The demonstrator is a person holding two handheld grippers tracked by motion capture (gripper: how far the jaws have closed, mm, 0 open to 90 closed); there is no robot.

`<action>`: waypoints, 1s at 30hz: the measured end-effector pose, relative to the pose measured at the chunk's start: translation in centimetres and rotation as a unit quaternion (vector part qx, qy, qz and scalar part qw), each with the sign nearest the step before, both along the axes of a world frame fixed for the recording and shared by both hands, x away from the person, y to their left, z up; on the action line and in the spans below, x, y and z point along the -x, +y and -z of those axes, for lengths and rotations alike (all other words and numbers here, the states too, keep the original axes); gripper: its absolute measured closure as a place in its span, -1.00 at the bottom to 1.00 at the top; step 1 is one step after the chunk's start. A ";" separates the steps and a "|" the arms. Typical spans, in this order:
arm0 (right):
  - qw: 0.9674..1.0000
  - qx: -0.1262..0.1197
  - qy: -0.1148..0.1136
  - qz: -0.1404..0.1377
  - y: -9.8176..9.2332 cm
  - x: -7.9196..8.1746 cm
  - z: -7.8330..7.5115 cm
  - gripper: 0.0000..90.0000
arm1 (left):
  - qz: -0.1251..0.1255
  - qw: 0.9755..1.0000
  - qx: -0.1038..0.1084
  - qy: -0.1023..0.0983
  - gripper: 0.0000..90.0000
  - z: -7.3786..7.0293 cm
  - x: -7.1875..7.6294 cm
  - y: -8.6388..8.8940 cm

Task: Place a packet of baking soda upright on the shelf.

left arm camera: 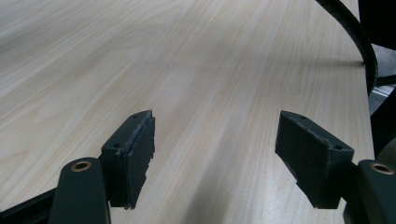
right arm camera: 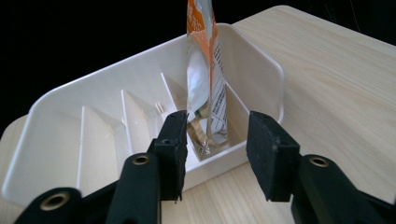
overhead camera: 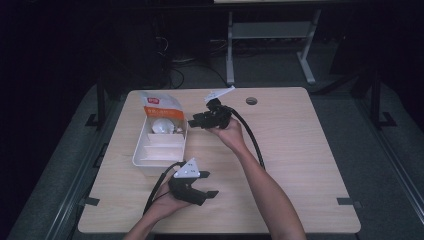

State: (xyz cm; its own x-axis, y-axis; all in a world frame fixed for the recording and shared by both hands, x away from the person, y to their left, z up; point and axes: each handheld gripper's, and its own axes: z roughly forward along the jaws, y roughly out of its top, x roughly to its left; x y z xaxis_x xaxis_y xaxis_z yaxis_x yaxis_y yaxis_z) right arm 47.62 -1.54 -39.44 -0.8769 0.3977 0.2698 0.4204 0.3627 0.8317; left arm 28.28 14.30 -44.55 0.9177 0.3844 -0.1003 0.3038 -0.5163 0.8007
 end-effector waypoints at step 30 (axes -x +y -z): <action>1.000 -0.009 0.002 0.027 -7.5 3.1 -1.6 -0.06 | 0.008 1.000 -0.004 -0.002 -0.39 0.1 0.1 -0.4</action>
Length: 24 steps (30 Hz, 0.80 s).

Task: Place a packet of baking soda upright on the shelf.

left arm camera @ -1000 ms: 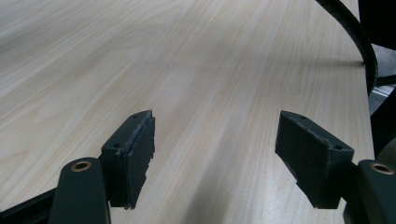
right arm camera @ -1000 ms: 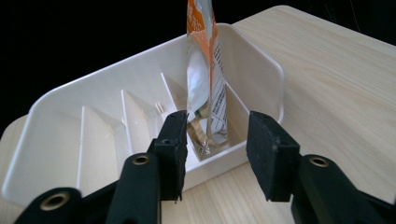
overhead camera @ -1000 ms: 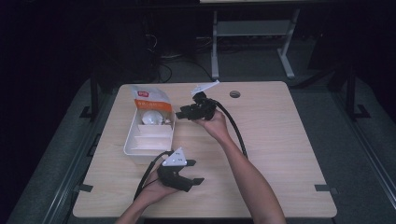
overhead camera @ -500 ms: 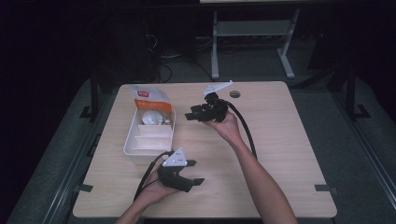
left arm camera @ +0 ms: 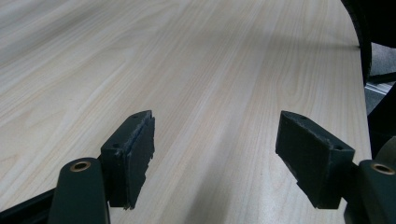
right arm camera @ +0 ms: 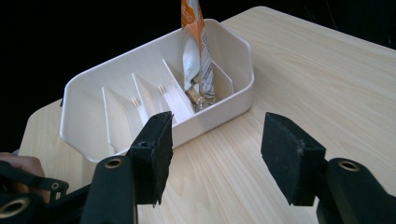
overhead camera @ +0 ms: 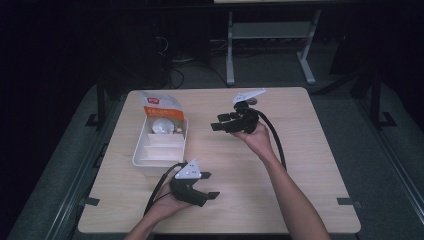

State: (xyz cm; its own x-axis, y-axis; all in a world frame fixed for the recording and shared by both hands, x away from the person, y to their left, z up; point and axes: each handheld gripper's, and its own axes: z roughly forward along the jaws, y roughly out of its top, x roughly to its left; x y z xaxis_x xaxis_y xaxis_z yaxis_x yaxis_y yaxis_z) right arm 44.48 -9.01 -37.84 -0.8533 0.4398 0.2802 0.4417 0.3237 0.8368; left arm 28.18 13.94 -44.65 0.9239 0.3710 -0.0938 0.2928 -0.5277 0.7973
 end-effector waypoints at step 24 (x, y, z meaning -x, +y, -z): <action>1.000 -0.002 -0.002 0.018 -4.7 2.4 0.1 -0.16 | 0.001 1.000 0.001 0.003 -0.39 0.0 0.0 -0.1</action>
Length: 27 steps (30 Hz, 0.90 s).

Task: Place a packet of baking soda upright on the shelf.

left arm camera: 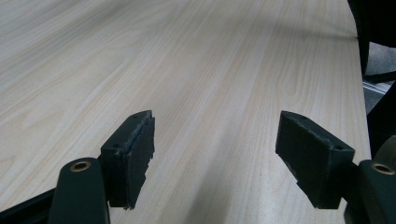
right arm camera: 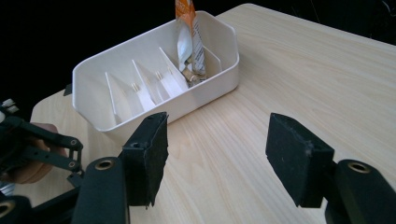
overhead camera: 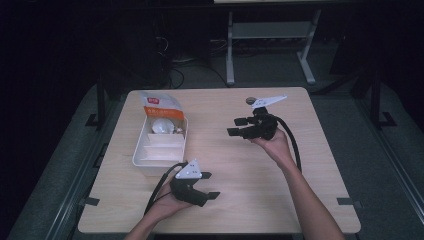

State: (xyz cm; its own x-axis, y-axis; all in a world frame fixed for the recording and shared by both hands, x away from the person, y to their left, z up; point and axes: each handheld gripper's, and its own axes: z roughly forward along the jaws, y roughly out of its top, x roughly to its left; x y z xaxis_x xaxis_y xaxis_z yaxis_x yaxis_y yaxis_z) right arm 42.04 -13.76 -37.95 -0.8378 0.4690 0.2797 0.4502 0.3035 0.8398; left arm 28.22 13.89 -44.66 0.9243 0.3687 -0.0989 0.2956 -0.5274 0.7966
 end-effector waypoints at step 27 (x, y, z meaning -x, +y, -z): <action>1.000 -0.005 0.012 0.022 -4.6 2.6 0.7 -0.25 | -0.005 1.000 0.001 0.003 -0.42 0.1 -0.1 -0.1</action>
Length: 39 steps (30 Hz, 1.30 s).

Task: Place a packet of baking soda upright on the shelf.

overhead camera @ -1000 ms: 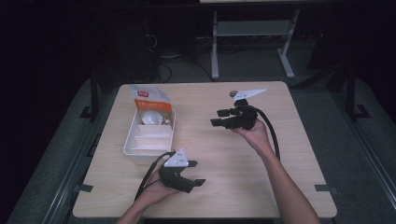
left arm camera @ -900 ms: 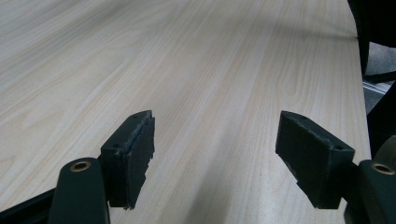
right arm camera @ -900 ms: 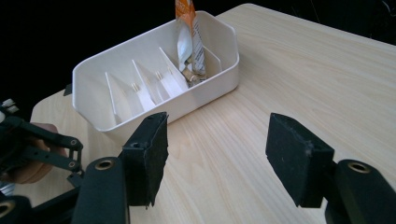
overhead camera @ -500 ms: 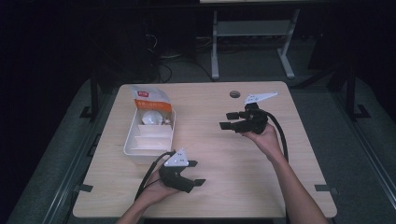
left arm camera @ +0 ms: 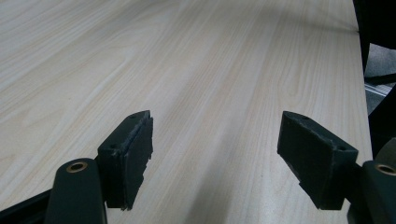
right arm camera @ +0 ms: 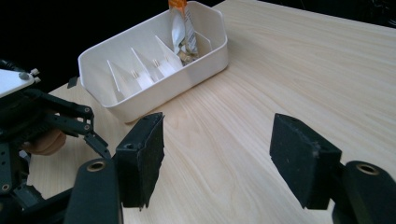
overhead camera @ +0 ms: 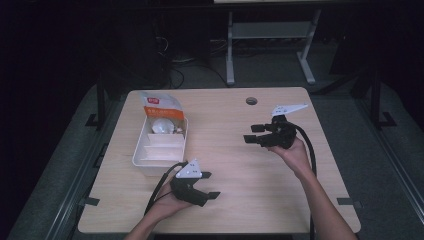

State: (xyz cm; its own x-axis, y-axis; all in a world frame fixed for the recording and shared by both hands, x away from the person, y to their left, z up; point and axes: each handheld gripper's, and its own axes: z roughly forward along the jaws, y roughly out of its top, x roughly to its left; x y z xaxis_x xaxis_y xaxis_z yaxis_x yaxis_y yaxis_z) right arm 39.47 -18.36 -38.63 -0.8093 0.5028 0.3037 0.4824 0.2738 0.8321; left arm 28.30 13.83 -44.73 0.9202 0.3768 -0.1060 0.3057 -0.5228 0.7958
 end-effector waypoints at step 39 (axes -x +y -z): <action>1.000 0.000 0.016 0.019 -4.8 4.4 2.2 -0.27 | -0.001 1.000 -0.002 0.003 -0.42 0.1 0.0 -0.3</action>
